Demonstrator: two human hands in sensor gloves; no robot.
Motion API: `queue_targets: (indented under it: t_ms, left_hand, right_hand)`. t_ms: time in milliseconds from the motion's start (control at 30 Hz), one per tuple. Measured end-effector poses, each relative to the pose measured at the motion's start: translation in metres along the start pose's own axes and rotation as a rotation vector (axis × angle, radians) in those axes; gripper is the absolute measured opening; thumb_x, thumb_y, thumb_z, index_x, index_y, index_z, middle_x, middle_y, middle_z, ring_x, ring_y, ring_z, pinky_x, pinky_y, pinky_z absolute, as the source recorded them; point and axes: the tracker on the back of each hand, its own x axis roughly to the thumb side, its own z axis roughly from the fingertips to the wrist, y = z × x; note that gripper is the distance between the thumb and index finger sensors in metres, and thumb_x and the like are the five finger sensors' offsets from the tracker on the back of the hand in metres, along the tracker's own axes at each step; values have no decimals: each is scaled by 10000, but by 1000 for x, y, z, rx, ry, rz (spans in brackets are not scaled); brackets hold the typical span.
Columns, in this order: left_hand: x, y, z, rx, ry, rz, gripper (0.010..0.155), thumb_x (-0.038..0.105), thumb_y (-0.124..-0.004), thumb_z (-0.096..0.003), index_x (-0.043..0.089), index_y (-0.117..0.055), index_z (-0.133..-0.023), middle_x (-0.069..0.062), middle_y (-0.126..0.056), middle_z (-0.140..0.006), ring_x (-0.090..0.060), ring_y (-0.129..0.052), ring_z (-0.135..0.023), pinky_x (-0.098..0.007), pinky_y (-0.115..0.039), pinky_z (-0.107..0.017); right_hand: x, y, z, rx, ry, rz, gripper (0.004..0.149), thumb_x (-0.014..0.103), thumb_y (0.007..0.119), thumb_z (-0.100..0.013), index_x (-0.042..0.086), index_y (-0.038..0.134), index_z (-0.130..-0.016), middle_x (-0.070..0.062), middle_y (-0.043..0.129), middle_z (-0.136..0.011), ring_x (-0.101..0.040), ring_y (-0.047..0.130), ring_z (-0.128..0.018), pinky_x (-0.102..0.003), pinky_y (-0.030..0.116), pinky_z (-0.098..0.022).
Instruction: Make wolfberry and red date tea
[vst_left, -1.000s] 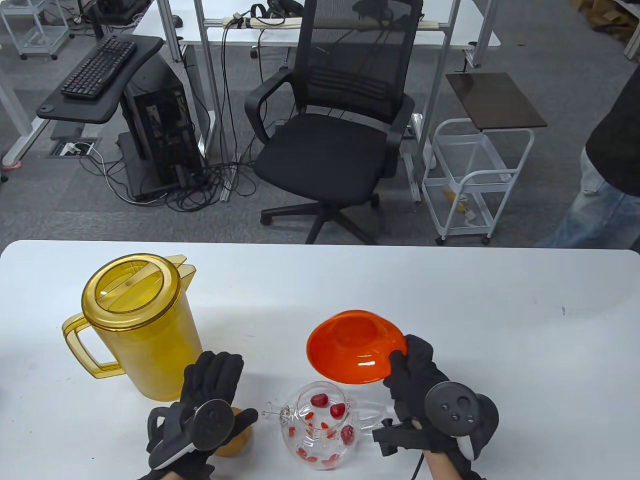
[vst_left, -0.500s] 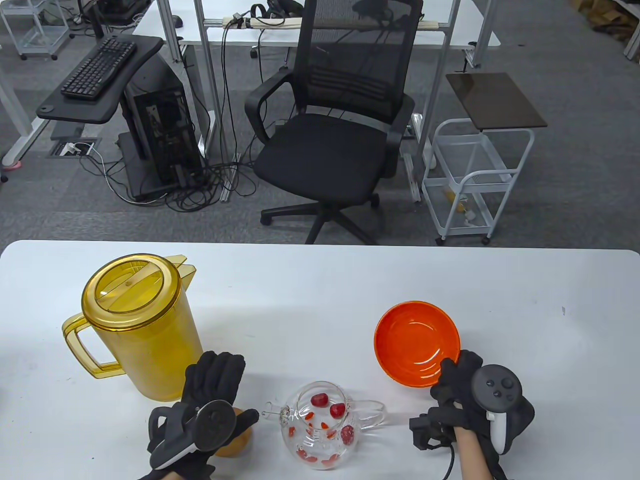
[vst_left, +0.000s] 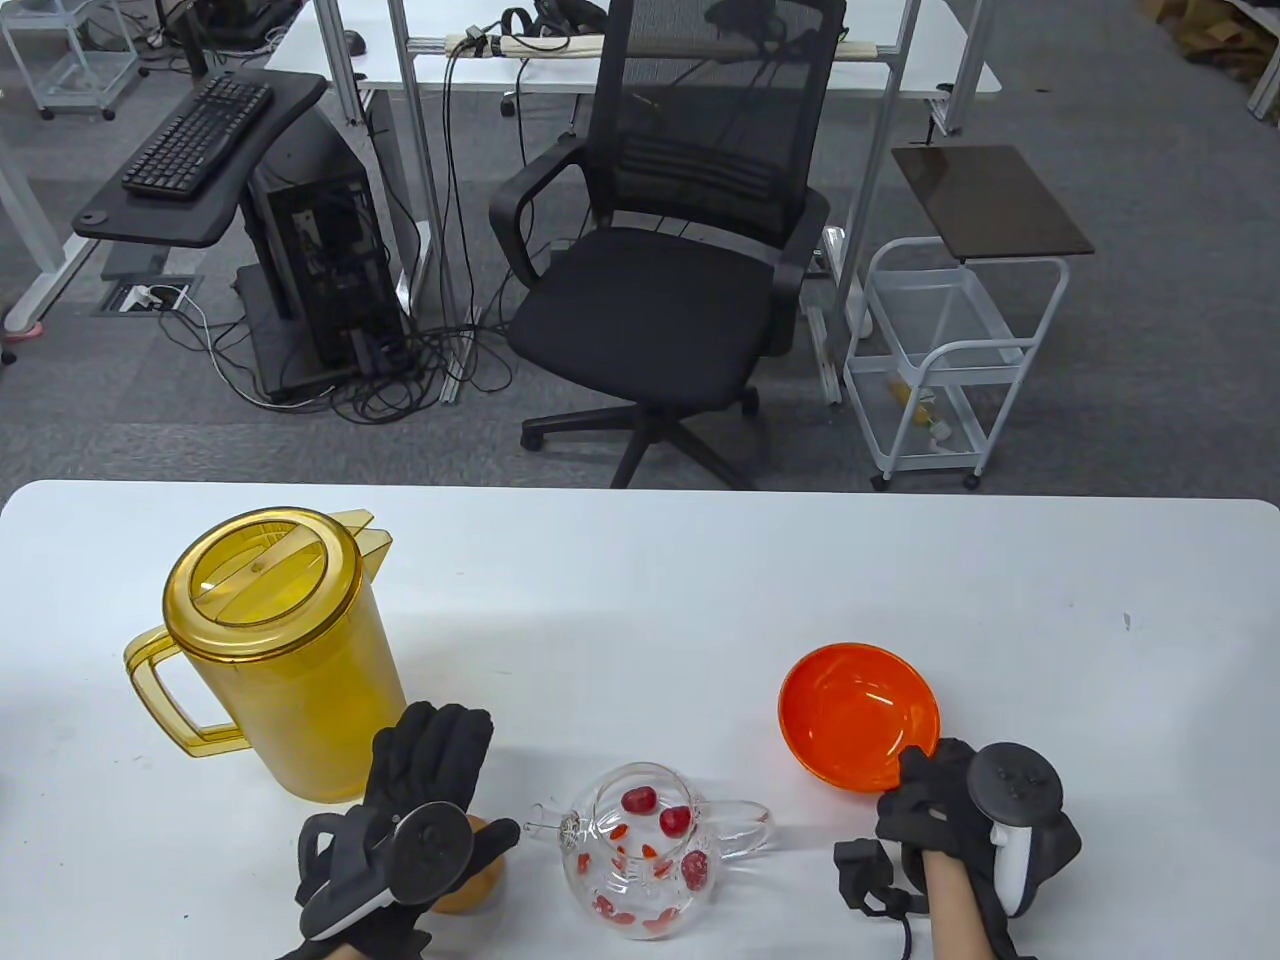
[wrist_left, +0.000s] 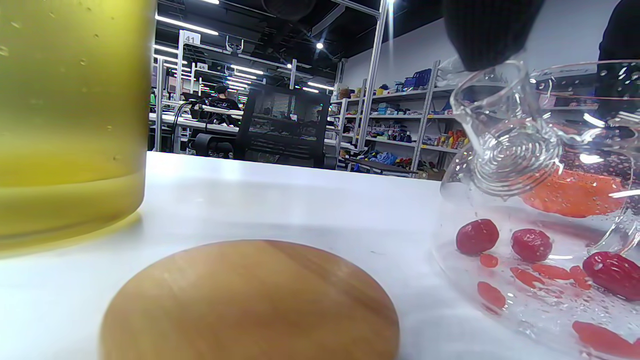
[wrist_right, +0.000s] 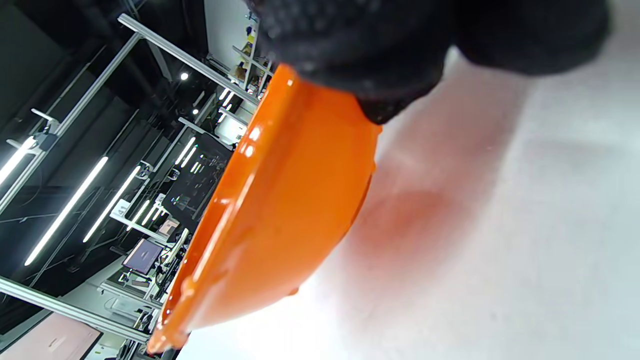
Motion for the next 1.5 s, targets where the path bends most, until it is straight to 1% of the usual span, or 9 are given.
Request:
queue_targets:
  t_ms: [400, 567, 633, 700, 900, 1067, 1300, 1433, 1500]
  left_hand:
    - [1, 2, 1, 3, 1, 7, 974, 608, -748, -469, 152, -274, -1187, -141, -406, -1249, -473, -367, -1154, -592, -371, -848]
    - [0, 4, 2, 11, 8, 20, 969, 611, -746, -469, 154, -282, -1187, -141, -419, -1247, -470, -405, -1152, -600, -402, -845]
    - [-2, 5, 3, 19, 15, 25, 964, 612, -745, -468, 159, -292, -1187, -135, -434, -1245, -461, -452, -1147, -610, -435, -838]
    - [-5, 7, 6, 24, 34, 41, 954, 614, -745, -468, 163, -309, -1187, -127, -454, -1242, -450, -490, -1142, -616, -459, -830]
    - [-24, 19, 12, 48, 116, 78, 869, 620, -750, -462, 179, -481, -1161, -101, -643, -1183, -412, -701, -1061, -588, -601, -781]
    - [-57, 35, 19, 12, 227, 152, 777, 617, -758, -465, 168, -659, -1092, -109, -818, -1069, -397, -841, -951, -566, -688, -714]
    - [-120, 47, 41, -114, 500, 254, 733, 617, -773, -471, 119, -784, -1009, -144, -932, -954, -409, -943, -818, -562, -757, -618]
    - [-153, 46, 52, -174, 710, 313, 739, 602, -786, -473, 75, -766, -992, -179, -912, -949, -435, -935, -807, -574, -756, -602]
    - [-166, 46, 58, -169, 797, 343, 792, 598, -775, -485, 47, -656, -1042, -210, -807, -1016, -457, -868, -862, -581, -724, -623]
  right_hand:
    - [-7, 5, -3, 69, 67, 82, 598, 144, 751, -519, -243, 530, -917, -281, 913, -503, -123, 993, -197, -395, 883, -245]
    - [-3, 4, -1, 98, 50, 157, 651, 170, 752, -531, -248, 477, -949, -343, 878, -587, -217, 1015, -303, -464, 858, -307]
    - [3, 4, 2, 116, 22, 176, 718, 210, 753, -547, -221, 397, -998, -449, 712, -779, -397, 938, -525, -595, 744, -442]
    - [10, 4, 6, 127, -16, 248, 782, 246, 746, -561, -168, 286, -1039, -468, 515, -923, -514, 792, -712, -677, 607, -553]
    - [40, 4, 21, 120, -171, 421, 891, 325, 723, -587, -66, 80, -1064, -422, 113, -1028, -637, 392, -933, -776, 315, -649]
    - [66, 6, 39, 115, -334, 496, 891, 377, 705, -595, -1, 62, -1084, -370, 43, -1054, -632, 230, -983, -784, 221, -664]
    - [100, 13, 68, 87, -597, 486, 825, 401, 705, -589, 0, 217, -1120, -356, 179, -1095, -616, 317, -1003, -769, 254, -685]
    - [113, 15, 84, 102, -718, 437, 827, 406, 707, -588, -19, 233, -1116, -369, 270, -1094, -612, 417, -988, -760, 317, -687]
    - [117, 16, 91, 96, -770, 420, 823, 404, 707, -588, -24, 242, -1115, -373, 286, -1091, -614, 433, -982, -761, 324, -686]
